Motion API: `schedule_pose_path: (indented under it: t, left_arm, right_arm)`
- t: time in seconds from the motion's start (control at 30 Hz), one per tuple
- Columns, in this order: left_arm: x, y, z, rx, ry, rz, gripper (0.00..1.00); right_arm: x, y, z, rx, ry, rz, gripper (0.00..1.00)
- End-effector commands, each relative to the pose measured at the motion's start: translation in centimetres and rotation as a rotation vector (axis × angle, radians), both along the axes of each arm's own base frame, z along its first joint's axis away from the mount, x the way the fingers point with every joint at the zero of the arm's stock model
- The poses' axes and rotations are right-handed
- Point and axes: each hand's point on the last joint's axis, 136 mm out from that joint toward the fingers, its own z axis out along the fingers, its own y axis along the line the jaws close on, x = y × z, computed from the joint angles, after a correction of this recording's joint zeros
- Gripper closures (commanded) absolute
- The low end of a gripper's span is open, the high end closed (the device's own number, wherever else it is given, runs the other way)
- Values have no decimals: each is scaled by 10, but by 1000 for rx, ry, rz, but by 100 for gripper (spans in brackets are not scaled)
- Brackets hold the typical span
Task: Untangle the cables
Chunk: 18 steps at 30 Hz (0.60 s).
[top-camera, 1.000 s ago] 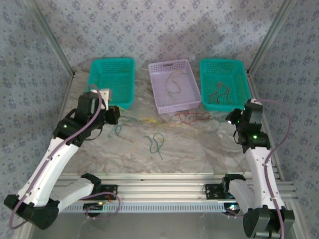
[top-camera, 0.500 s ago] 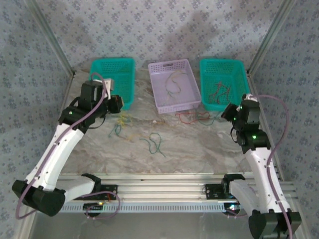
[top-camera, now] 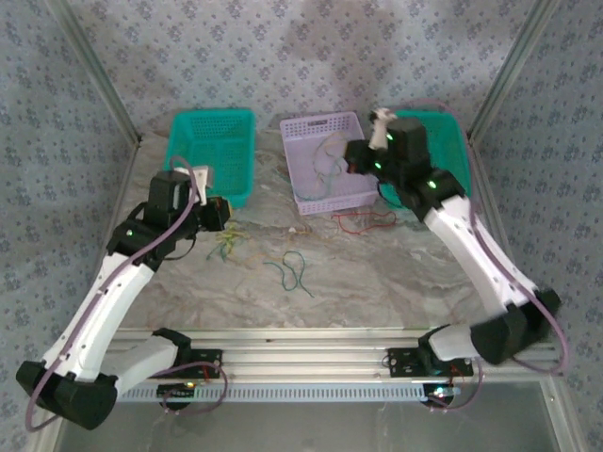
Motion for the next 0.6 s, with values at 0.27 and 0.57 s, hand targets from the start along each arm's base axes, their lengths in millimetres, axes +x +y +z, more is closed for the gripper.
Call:
schedule_pose_path:
  t: [0.27, 0.57]
  left_arm:
    - [-15, -15, 2, -54, -70, -111, 100]
    - [-14, -16, 4, -65, -80, -115, 100]
  right_arm:
    - [96, 170, -22, -22, 48, 277, 100]
    - [125, 234, -74, 39, -28, 358, 100]
